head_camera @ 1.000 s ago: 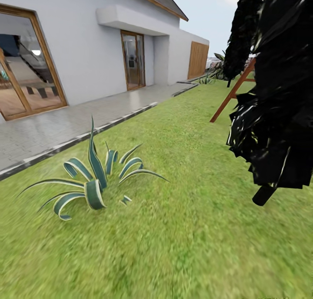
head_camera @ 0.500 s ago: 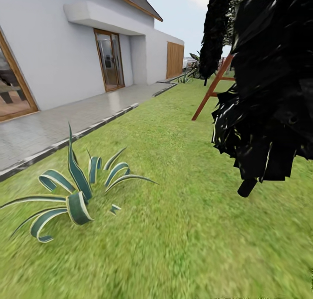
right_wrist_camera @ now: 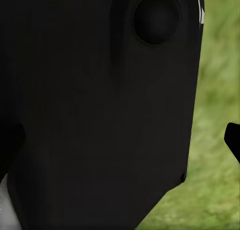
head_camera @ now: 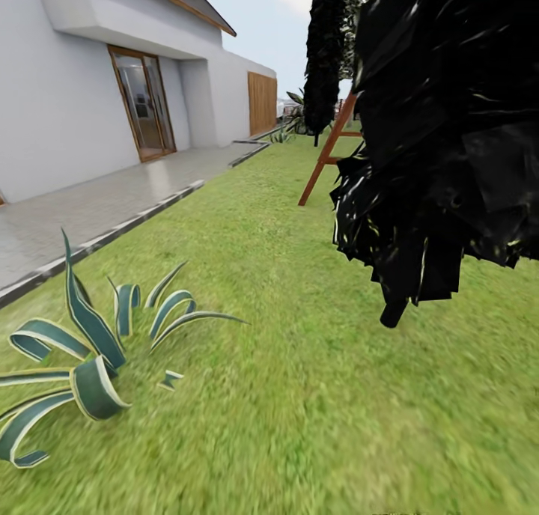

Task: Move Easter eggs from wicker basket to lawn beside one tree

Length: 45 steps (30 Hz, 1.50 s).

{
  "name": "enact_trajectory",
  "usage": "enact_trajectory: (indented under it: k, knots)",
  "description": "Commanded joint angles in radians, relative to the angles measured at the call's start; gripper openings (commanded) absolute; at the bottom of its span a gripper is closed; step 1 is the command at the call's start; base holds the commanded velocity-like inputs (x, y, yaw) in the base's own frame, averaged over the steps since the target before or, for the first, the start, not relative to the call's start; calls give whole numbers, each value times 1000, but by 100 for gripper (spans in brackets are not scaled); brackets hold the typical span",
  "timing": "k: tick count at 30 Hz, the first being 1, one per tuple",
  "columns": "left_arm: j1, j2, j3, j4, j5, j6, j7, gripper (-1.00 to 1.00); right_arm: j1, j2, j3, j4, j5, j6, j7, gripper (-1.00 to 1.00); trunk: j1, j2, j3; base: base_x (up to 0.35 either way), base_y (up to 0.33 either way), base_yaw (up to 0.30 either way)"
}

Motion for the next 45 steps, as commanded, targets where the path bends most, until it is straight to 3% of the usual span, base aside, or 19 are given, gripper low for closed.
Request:
enact_trajectory:
  k: [1, 14, 45]
  knots:
    - [0, 0, 0, 1, -1, -3, 1, 100, 0, 0, -1, -1, 0, -2, 1, 100, 0, 0, -1, 111, 10, -295]
    - [0, 0, 0, 0, -1, -3, 1, 100, 0, 1, -6, 2, -1, -1, 0, 100, 0, 0, -1, 30, -77, -262]
    - [0, 2, 0, -1, -1, -5, 1, 100, 0, 36, 4, 8, 6, -3, 1, 100, 0, 0, -1, 45, -3, -10]
